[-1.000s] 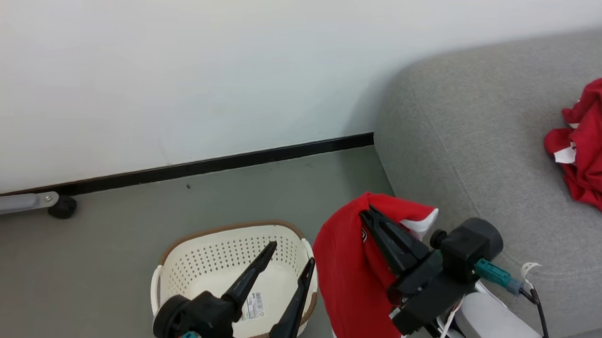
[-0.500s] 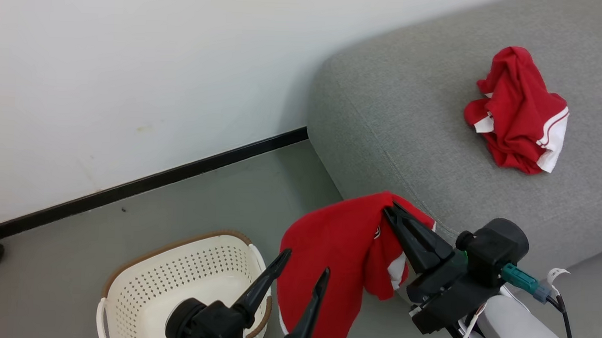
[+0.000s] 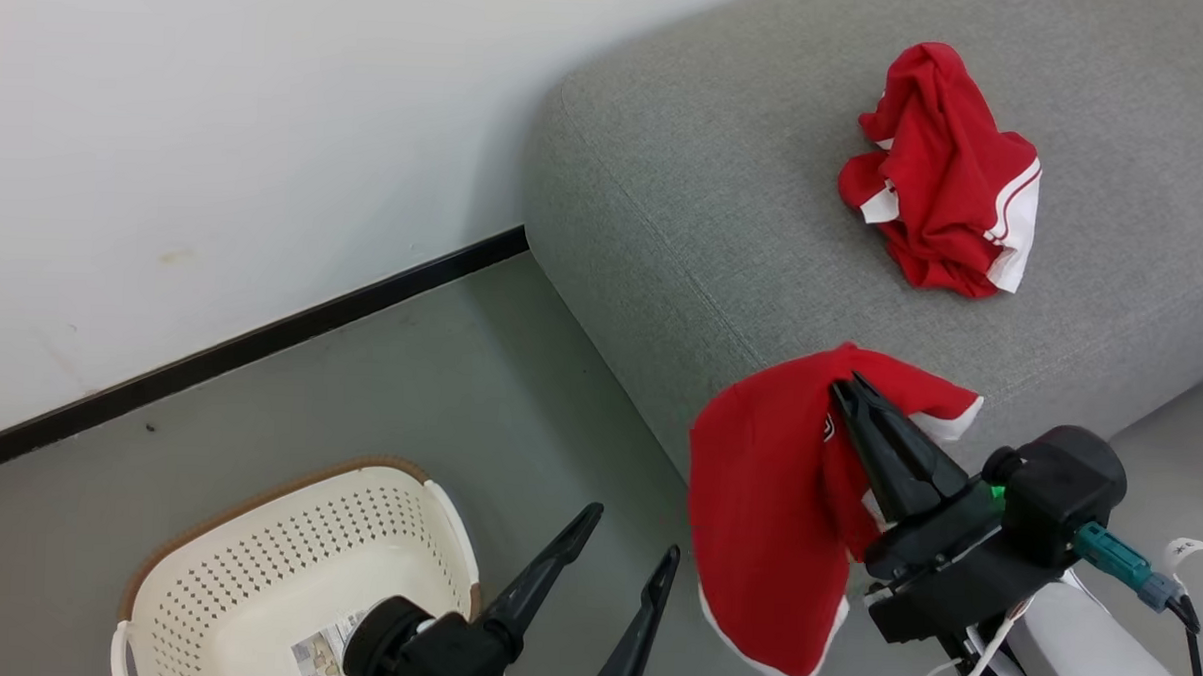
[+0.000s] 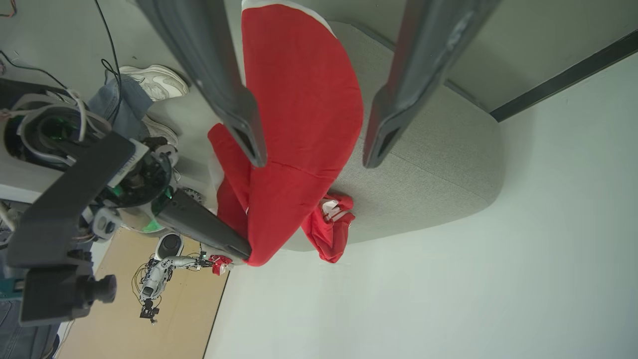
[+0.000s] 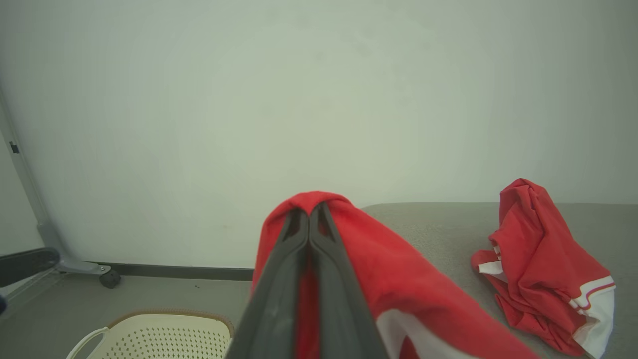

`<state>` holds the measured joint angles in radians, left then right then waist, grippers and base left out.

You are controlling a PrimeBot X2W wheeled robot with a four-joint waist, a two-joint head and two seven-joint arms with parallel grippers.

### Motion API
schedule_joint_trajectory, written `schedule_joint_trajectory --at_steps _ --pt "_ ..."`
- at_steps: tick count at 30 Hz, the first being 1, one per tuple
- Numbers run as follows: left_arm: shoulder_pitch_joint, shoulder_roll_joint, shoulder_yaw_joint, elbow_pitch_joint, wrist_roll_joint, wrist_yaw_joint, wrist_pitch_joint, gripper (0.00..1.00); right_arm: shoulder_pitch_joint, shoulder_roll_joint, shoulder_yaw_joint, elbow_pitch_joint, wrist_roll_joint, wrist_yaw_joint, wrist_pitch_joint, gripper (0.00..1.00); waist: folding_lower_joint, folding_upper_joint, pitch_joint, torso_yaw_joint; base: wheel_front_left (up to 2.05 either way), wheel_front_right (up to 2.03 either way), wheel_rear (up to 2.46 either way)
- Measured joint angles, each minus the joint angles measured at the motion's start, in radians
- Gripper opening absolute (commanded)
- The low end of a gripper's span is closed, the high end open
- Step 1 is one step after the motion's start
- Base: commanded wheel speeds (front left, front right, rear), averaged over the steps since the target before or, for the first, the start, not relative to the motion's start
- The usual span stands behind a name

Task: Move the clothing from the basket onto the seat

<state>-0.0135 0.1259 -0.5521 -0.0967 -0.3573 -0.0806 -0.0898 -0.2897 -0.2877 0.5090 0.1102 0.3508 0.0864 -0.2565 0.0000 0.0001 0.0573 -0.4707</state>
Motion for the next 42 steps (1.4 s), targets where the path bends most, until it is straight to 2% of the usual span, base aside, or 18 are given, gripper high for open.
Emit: schedule_joint_trajectory --at_steps 5,10,20,27,31,38,42 --pt "-0.002 0.003 -0.009 -0.001 0.001 -0.002 0.003 1.00 0.002 0.000 -0.057 -0.015 0.001 -0.017 0.000 0.00 0.0000 0.0000 0.031 -0.010 0.00 0.00 0.00" --pt "-0.006 0.011 -0.015 -0.002 0.002 -0.009 0.014 1.00 -0.017 -0.001 -0.134 -0.016 0.026 -0.017 0.000 0.00 0.0000 0.0000 0.062 -0.012 0.00 0.00 0.00" --pt "-0.048 0.023 -0.035 -0.019 0.018 -0.017 0.038 1.00 -0.180 -0.024 -0.277 0.045 0.071 -0.016 0.000 0.00 0.0001 0.0000 0.120 0.013 0.00 0.00 0.00" --pt "-0.088 0.040 -0.044 -0.037 0.041 -0.026 0.061 1.00 -0.372 -0.056 -0.400 0.137 0.122 -0.007 0.000 0.00 0.0001 0.0001 0.177 0.045 0.00 0.00 0.00" --pt "-0.113 0.052 -0.049 -0.044 0.042 -0.026 0.075 1.00 -0.492 -0.100 -0.465 0.208 0.140 -0.007 0.000 0.00 0.0001 0.0000 0.211 0.067 0.00 0.00 0.00" --pt "-0.129 0.080 -0.057 -0.067 0.044 -0.030 0.099 1.00 -0.683 -0.156 -0.595 0.400 0.218 -0.008 -0.001 0.00 0.0000 0.0001 0.275 0.101 0.00 0.00 0.00" --pt "-0.132 0.101 -0.059 -0.082 0.047 -0.034 0.117 1.00 -0.753 -0.182 -0.625 0.481 0.231 -0.018 -0.001 0.00 0.0001 0.0001 0.316 0.120 0.00 0.00 0.00"
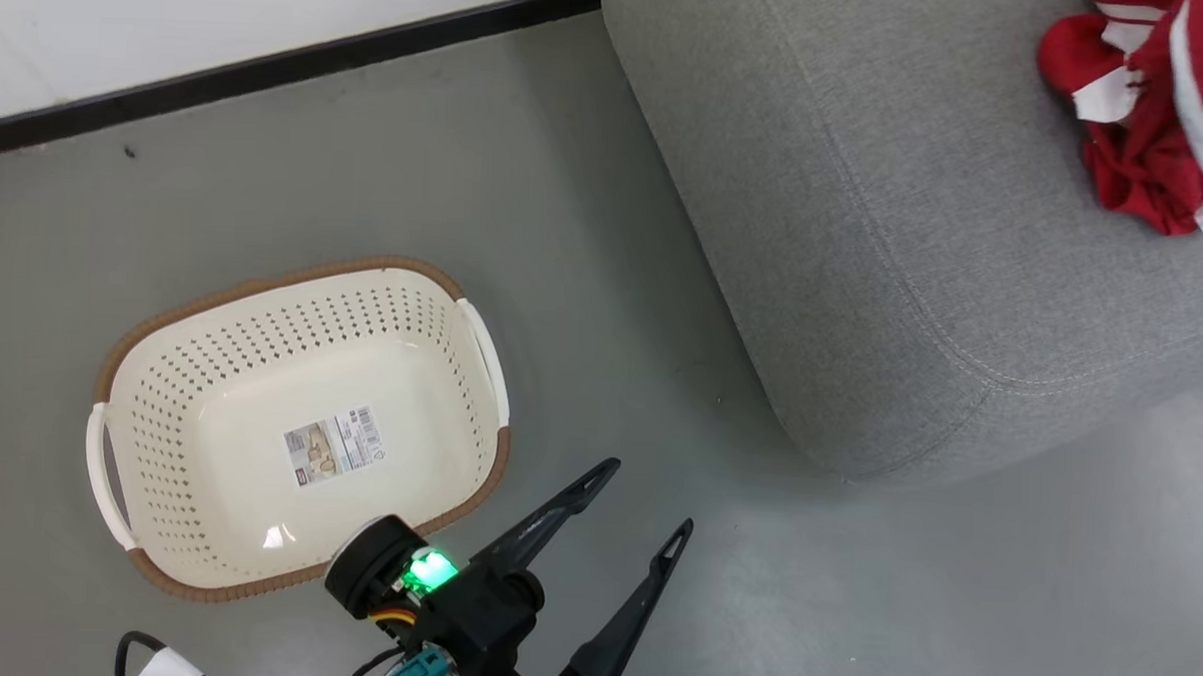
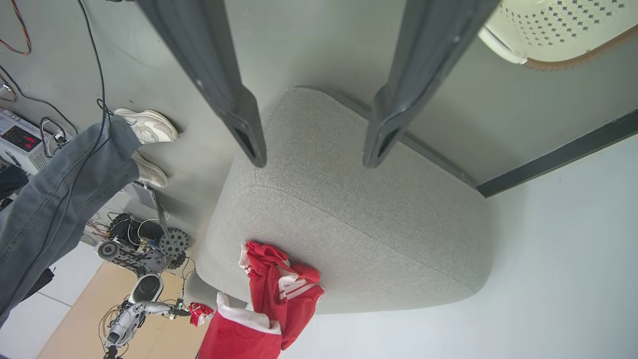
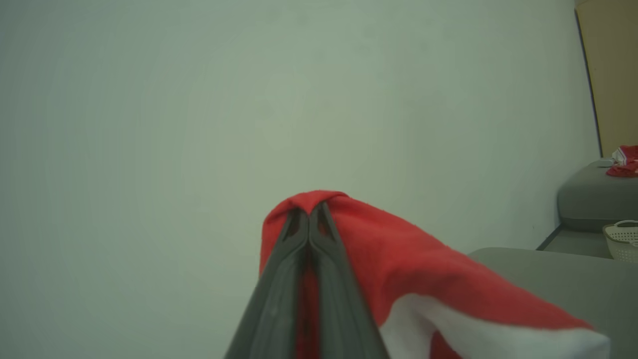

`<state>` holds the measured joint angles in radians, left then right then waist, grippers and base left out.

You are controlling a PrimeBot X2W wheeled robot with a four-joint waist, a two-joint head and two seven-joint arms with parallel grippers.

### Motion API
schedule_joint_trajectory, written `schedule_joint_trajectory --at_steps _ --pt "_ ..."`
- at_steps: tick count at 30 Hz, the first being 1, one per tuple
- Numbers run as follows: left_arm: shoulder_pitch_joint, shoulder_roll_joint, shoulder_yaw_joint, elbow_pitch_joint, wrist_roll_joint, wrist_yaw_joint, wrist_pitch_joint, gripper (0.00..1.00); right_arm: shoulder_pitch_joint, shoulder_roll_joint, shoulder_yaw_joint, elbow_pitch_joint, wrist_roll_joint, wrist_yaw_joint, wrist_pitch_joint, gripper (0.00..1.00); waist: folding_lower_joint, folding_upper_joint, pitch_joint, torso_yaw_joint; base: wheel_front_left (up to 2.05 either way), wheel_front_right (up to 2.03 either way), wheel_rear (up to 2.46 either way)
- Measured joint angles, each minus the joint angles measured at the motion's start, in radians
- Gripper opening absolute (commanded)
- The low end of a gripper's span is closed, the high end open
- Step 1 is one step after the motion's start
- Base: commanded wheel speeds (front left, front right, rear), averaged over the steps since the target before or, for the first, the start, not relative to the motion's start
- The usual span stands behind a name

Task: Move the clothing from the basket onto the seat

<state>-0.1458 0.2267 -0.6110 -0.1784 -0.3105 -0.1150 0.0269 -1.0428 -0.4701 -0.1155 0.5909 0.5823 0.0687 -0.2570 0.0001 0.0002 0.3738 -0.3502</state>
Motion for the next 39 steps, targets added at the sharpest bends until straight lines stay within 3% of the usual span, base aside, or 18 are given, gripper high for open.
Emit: schedule_joint_trajectory --at_steps 13,20,24,30,39 --pt "0.000 0.083 0.047 -0.032 0.004 0.000 0.026 1.00 -0.192 -0.052 -0.025 0.179 -0.032 -0.026 0.000 0.00 0.0001 0.0001 0.130 0.045 0.00 0.00 0.00" --pt "0.015 0.119 0.067 -0.066 0.005 0.003 0.043 1.00 -0.214 -0.092 -0.053 0.264 -0.060 -0.042 0.000 0.00 -0.0001 0.0000 0.177 0.044 0.00 0.00 0.00" --pt "0.032 0.134 0.077 -0.094 0.006 0.011 0.059 1.00 -0.192 -0.074 -0.055 0.304 -0.060 -0.040 0.000 0.00 -0.0001 -0.0001 0.207 0.036 0.00 0.00 0.00" --pt "0.033 0.165 0.102 -0.137 0.014 0.022 0.082 1.00 -0.160 0.003 -0.055 0.353 -0.060 -0.019 0.000 0.00 0.0000 0.0000 0.270 0.018 0.00 0.00 0.00" --pt "0.032 0.179 0.132 -0.146 0.015 0.036 0.087 1.00 -0.154 0.043 -0.074 0.390 -0.064 -0.007 0.000 0.00 0.0000 -0.0001 0.323 -0.016 0.00 0.00 0.00"
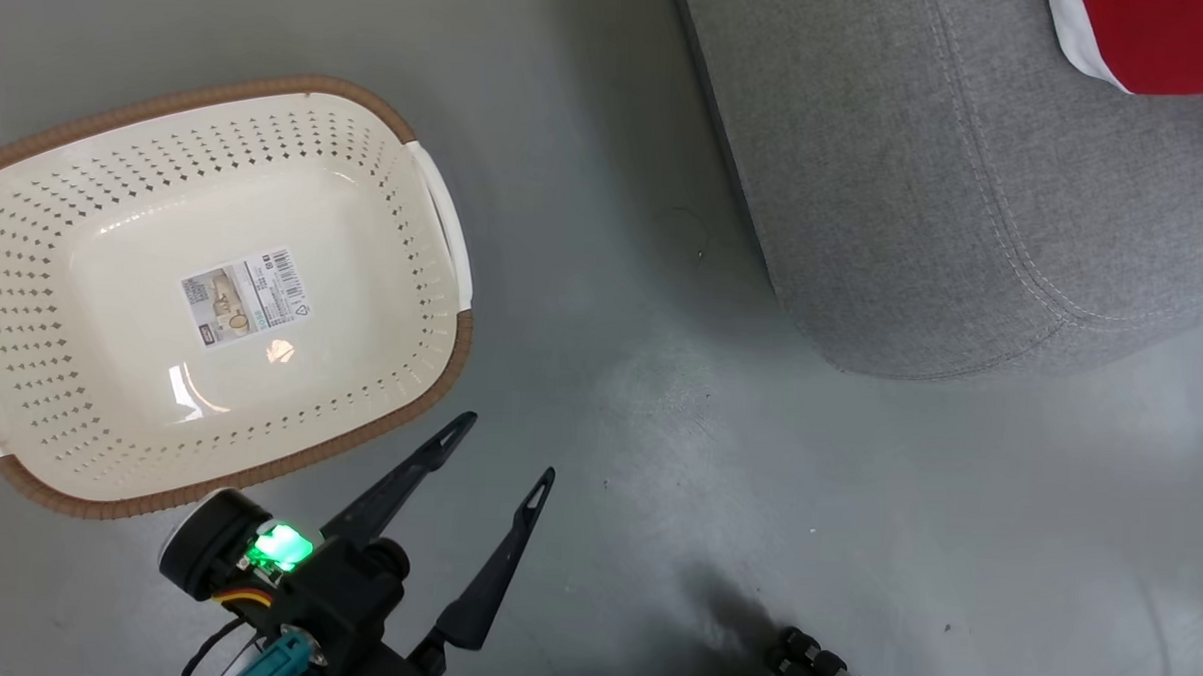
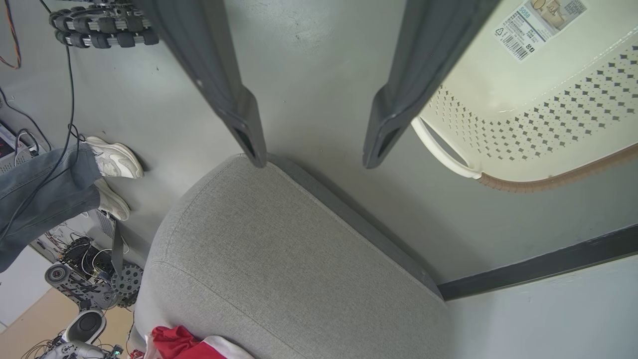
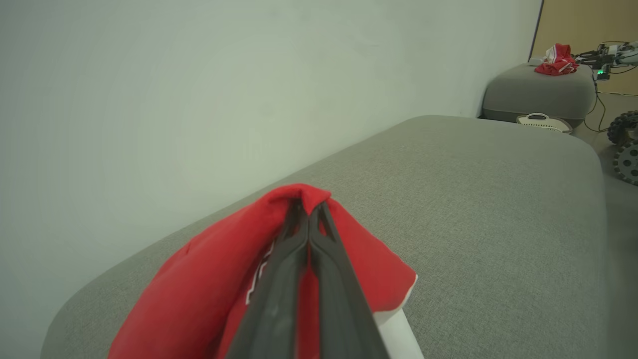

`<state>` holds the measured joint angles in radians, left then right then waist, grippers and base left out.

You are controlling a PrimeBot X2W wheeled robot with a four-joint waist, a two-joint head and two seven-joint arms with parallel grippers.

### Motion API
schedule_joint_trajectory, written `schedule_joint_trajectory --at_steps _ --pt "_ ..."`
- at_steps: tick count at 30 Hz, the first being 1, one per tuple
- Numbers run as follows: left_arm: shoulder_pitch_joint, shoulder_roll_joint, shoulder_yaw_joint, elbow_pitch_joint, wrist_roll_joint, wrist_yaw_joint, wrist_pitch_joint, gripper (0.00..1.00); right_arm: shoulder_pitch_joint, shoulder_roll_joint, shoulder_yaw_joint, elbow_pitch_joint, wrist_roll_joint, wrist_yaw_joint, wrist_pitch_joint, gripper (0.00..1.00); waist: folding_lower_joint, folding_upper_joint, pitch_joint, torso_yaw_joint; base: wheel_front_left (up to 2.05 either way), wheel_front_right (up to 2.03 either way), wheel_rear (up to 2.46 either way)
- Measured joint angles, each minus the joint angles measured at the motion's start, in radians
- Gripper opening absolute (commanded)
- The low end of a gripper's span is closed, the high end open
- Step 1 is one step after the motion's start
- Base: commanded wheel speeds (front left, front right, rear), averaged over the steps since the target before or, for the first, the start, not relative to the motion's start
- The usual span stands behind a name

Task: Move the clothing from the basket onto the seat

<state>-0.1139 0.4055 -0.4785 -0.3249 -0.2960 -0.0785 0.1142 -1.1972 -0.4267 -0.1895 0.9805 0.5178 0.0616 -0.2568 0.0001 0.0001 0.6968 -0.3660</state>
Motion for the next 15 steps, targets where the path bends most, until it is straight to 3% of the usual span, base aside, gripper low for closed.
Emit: schedule_joint_trajectory --at_steps 9,10,11,12,14,15 --pt "0.002 0.011 0.023 -0.024 0.000 0.022 0.008 1.00 0.037 -0.002 -0.042 0.025 -0.006 0.009 0.000 0.00 -0.0001 0.0000 0.024 -0.030 0.00 0.00 0.00" --pt "0.002 0.011 0.023 -0.025 0.000 0.022 0.011 1.00 0.043 -0.004 -0.047 0.027 -0.010 0.009 0.000 0.05 -0.0001 0.0000 0.025 -0.033 0.00 0.00 0.00" --pt "0.002 0.011 0.023 -0.025 0.000 0.022 0.015 1.00 0.047 -0.006 -0.050 0.029 -0.012 0.009 0.000 0.29 -0.0001 0.0000 0.025 -0.036 0.00 0.00 0.00" --pt "0.002 0.011 0.023 -0.025 0.000 0.022 0.016 1.00 0.051 -0.007 -0.053 0.029 -0.015 0.009 0.000 0.45 -0.0001 0.0000 0.026 -0.038 0.00 0.00 0.00" --pt "0.001 0.010 0.023 -0.025 0.000 0.022 0.016 1.00 0.054 -0.007 -0.055 0.029 -0.020 0.011 0.000 1.00 -0.0001 0.0000 0.025 -0.042 0.00 0.00 0.00" --pt "0.001 0.010 0.023 -0.025 0.000 0.022 0.016 1.00 0.056 -0.007 -0.056 0.028 -0.024 0.012 0.000 1.00 -0.0001 0.0001 0.025 -0.043 0.00 0.00 0.00"
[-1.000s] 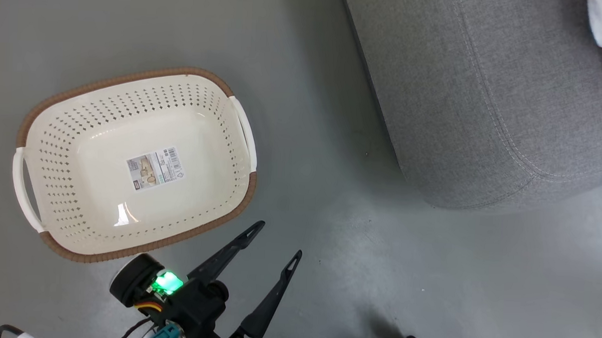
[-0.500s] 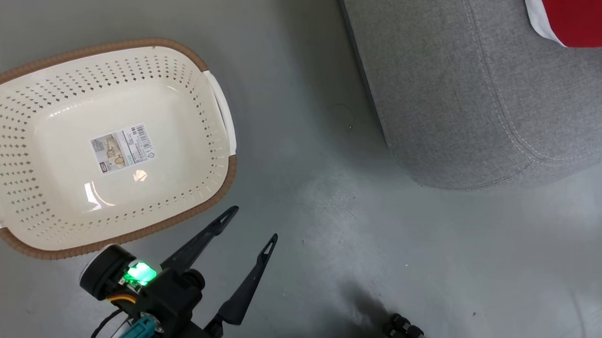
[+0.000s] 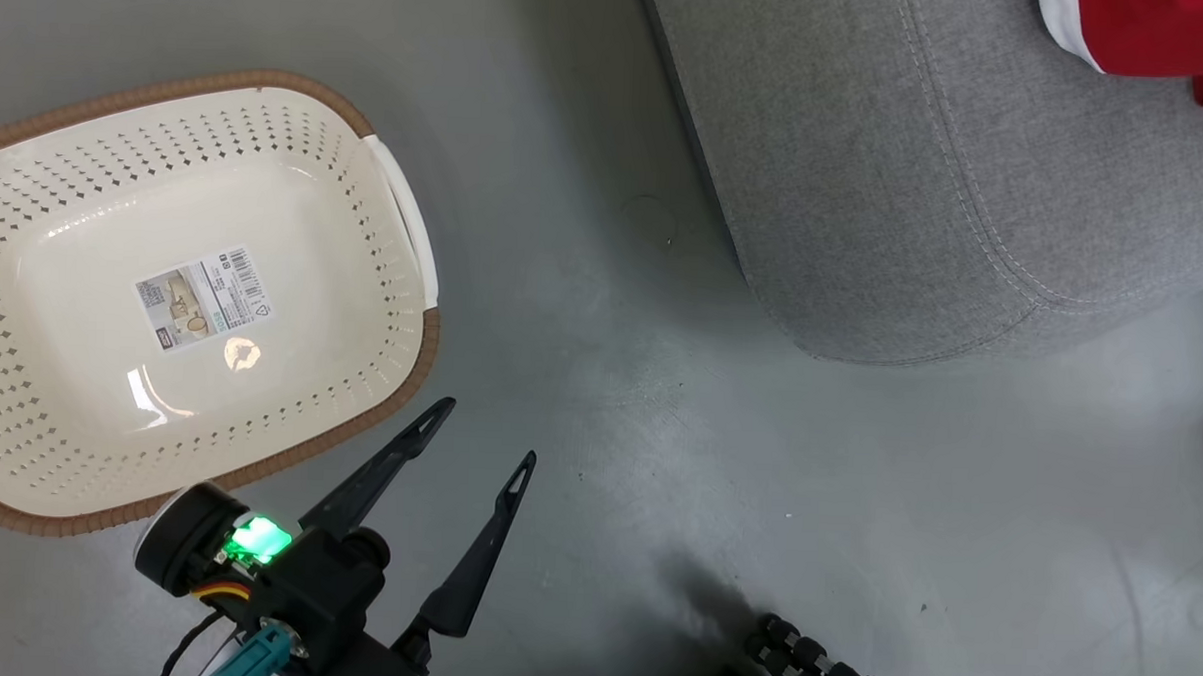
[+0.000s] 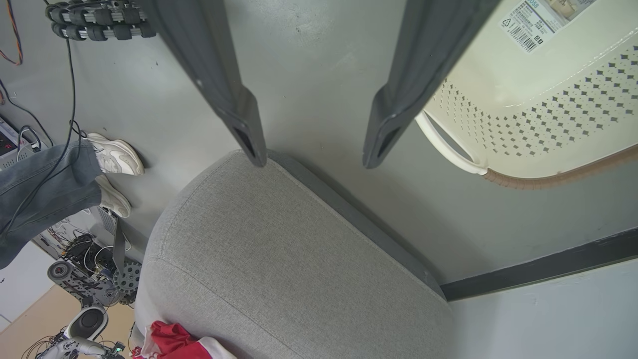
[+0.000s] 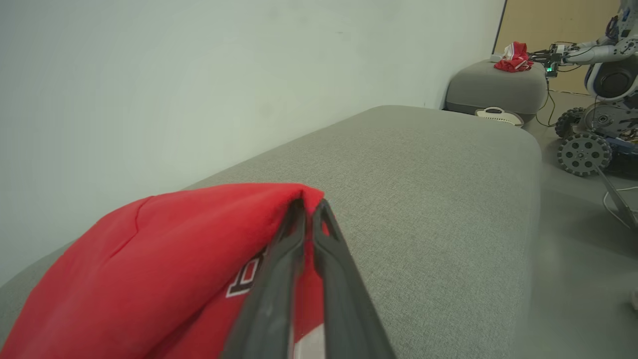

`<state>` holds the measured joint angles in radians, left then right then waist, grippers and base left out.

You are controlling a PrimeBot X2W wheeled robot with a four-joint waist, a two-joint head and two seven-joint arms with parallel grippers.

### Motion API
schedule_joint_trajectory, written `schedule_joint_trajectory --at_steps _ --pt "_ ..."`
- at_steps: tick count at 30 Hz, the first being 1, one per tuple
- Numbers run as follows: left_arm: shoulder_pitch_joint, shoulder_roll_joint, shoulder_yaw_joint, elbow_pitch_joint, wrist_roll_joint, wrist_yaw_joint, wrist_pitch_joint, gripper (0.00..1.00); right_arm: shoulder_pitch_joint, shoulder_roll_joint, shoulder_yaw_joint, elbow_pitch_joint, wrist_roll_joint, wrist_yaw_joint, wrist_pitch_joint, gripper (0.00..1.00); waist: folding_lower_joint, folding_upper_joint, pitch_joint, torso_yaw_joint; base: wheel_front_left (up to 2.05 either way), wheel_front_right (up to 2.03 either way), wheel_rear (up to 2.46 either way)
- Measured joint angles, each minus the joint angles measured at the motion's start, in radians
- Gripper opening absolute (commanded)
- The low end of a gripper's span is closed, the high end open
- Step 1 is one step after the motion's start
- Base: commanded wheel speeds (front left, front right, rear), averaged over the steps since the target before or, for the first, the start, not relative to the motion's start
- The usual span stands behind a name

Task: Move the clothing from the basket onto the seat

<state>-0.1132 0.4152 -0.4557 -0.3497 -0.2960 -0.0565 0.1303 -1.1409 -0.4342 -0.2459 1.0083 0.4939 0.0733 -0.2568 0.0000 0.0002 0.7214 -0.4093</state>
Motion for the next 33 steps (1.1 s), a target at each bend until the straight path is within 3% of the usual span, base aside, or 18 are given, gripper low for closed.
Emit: schedule_joint_trajectory --at_steps 18,33 --pt "-0.006 -0.065 0.008 0.044 -0.011 0.030 -0.055 1.00 0.148 0.021 0.034 -0.126 -0.108 0.034 0.000 1.00 0.0000 -0.0001 -0.070 -0.004 0.00 0.00 0.00" --pt "-0.031 -0.189 0.092 0.214 -0.091 0.085 -0.199 1.00 0.509 0.201 0.072 -0.357 -0.172 0.047 0.000 1.00 -0.0001 -0.0003 -0.220 0.020 0.00 0.00 0.00"
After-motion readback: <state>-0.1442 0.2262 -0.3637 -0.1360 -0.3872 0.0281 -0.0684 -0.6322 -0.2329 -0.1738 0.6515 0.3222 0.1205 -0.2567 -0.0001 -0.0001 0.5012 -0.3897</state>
